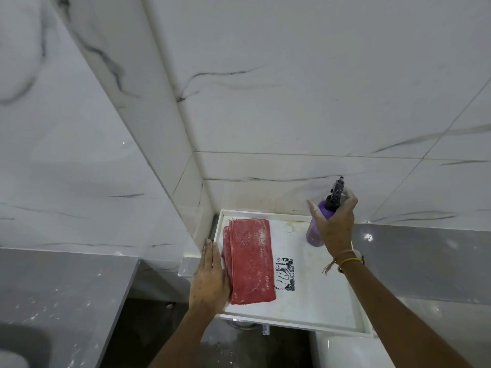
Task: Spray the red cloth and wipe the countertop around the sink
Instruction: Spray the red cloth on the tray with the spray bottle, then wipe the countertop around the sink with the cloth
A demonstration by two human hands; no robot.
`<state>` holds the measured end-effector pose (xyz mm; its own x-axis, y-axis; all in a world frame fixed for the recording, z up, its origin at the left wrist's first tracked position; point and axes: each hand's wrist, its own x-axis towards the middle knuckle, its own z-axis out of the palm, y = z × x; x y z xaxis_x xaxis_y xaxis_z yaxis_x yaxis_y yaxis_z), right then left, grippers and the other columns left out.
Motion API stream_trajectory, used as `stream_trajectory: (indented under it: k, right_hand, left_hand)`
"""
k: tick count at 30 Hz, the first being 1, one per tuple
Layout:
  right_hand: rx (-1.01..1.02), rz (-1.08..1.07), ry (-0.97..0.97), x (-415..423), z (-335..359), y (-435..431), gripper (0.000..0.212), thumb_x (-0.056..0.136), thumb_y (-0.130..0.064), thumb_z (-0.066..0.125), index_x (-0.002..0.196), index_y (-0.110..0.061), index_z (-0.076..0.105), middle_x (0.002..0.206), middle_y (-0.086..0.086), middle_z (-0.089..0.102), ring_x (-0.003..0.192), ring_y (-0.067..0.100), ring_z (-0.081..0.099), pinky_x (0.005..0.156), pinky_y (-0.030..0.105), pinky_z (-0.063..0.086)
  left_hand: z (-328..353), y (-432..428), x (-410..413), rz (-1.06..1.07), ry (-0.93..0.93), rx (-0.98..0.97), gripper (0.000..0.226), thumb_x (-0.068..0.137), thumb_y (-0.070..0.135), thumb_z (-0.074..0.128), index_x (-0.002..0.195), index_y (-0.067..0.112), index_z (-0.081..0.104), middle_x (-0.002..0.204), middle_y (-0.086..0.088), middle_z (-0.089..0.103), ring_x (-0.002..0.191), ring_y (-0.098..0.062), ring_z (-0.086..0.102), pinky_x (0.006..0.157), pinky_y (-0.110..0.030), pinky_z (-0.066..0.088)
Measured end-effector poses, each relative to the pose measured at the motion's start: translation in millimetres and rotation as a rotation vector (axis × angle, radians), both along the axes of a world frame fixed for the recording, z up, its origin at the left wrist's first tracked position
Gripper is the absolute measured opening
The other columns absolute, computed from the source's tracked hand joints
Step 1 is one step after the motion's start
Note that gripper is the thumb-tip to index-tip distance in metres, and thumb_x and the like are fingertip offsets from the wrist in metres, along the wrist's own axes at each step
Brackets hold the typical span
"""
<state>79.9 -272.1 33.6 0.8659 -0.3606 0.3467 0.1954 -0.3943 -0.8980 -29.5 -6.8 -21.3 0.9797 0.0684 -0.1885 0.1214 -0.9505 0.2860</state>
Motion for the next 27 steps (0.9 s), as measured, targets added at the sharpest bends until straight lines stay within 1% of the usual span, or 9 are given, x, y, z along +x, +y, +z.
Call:
stream_trajectory:
  k: [3,5,8,10,12,14,18,21,27]
  right_hand:
    - [0.016,-0.007,0.083,-10,2,-1,0.091,0.068,-0.020,0.085,0.135,-0.001,0.028,0.114,0.007,0.049,0.098,0.018,0.053,0.081,-0.001,0.042]
    - [0.022,-0.112,0.124,-30,5,1,0.099,0.066,-0.030,0.086,0.138,0.002,0.026,0.122,0.013,0.045,0.106,0.020,0.047,0.089,0.012,0.041]
    - [-0.072,-0.332,-0.002,-79,-1,15,0.068,0.080,-0.046,0.063,0.121,0.004,0.043,0.107,0.020,0.048,0.096,0.028,0.045,0.085,0.022,0.031]
    - [-0.140,-0.237,0.005,-108,-10,36,0.035,0.087,-0.035,0.053,0.105,-0.005,0.050,0.094,0.007,0.050,0.081,0.025,0.048,0.074,0.025,0.036]
    - [-0.170,-0.022,0.239,-112,-15,63,0.018,0.090,-0.024,0.057,0.103,-0.012,0.054,0.093,0.002,0.059,0.078,0.023,0.059,0.068,0.028,0.046]
    - [-0.180,0.069,0.438,-93,-13,83,0.023,0.092,-0.021,0.057,0.111,-0.008,0.056,0.104,0.009,0.066,0.088,0.025,0.064,0.075,0.031,0.051]
    - [-0.288,0.144,0.746,-33,-10,108,0.056,0.091,-0.039,0.056,0.126,0.003,0.046,0.127,0.022,0.055,0.114,0.036,0.055,0.093,0.040,0.045]
    - [-0.365,0.154,0.963,-8,-17,116,0.070,0.085,-0.047,0.062,0.124,0.009,0.048,0.128,0.027,0.056,0.118,0.040,0.054,0.097,0.044,0.046]
    - [-0.091,0.210,0.933,-8,-25,122,0.036,0.076,-0.021,0.077,0.099,0.005,0.070,0.095,0.022,0.072,0.087,0.035,0.070,0.080,0.045,0.057]
  left_hand:
    - [1,1,0,-0.005,0.009,-0.006,0.090,0.093,0.058,0.034,0.148,0.013,-0.020,0.160,-0.008,-0.021,0.138,-0.013,-0.024,0.113,-0.031,-0.008]
    - [2,2,0,-0.008,0.011,-0.014,0.090,0.093,0.058,0.034,0.148,0.013,-0.021,0.159,-0.008,-0.022,0.139,-0.015,-0.024,0.113,-0.031,-0.008]
    - [3,1,0,-0.002,0.018,-0.038,0.089,0.093,0.056,0.034,0.148,0.011,-0.020,0.157,-0.007,-0.026,0.146,-0.019,-0.018,0.115,-0.031,-0.007]
    - [4,0,0,0.010,0.020,-0.047,0.092,0.093,0.056,0.038,0.148,0.011,-0.020,0.158,-0.008,-0.024,0.145,-0.017,-0.019,0.117,-0.032,-0.006]
    - [4,1,2,0.004,0.024,-0.037,0.093,0.093,0.056,0.041,0.148,0.010,-0.019,0.159,-0.009,-0.023,0.144,-0.016,-0.021,0.116,-0.032,-0.007]
    - [5,4,4,-0.016,0.026,-0.027,0.089,0.095,0.052,0.039,0.149,0.009,-0.017,0.159,-0.009,-0.022,0.146,-0.018,-0.019,0.115,-0.031,-0.009]
    - [8,6,4,-0.028,0.043,-0.047,0.080,0.097,0.043,0.035,0.149,0.009,-0.016,0.160,-0.010,-0.020,0.147,-0.020,-0.017,0.113,-0.030,-0.012]
    - [11,6,6,-0.025,0.017,-0.080,0.075,0.098,0.030,0.036,0.149,0.007,-0.014,0.160,-0.011,-0.018,0.148,-0.020,-0.015,0.111,-0.029,-0.013]
    - [16,18,6,-0.061,0.022,-0.135,0.077,0.089,0.001,0.037,0.148,0.003,-0.012,0.161,-0.013,-0.013,0.149,-0.024,-0.010,0.123,-0.034,0.000]
